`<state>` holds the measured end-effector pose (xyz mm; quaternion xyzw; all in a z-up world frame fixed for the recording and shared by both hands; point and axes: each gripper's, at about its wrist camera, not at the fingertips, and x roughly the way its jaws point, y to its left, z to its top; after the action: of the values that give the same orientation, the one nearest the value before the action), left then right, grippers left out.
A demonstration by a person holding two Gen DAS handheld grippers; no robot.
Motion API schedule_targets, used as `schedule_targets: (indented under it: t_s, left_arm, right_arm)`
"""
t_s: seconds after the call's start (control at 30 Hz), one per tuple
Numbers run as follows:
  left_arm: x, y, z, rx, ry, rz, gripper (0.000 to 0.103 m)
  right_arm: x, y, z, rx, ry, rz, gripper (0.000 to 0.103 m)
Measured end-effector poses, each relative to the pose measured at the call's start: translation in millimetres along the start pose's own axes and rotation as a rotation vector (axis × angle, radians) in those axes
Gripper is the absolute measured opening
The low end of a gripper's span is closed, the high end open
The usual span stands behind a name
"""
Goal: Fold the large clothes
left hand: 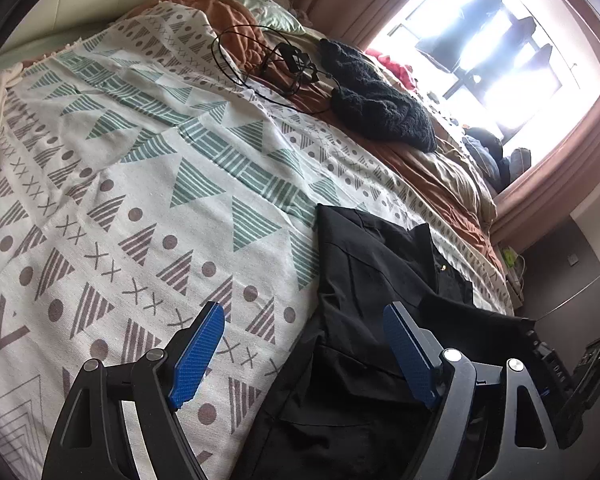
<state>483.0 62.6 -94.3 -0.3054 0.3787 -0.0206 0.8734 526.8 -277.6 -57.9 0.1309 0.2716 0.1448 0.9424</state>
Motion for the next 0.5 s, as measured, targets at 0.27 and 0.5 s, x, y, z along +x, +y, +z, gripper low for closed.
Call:
schedule_targets:
  t_s: [0.27,0.5]
  left_arm:
    - [-5,6,5,0.000,-0.002,0.012,0.082]
    - [-4,-11,0,0.060,0.008,0.004,0.082]
  right_arm:
    - [42,31,-60,0.086,0.311,0.179,0.068]
    - [-1,-8,-65,0.212,0.323,0.120,0.068]
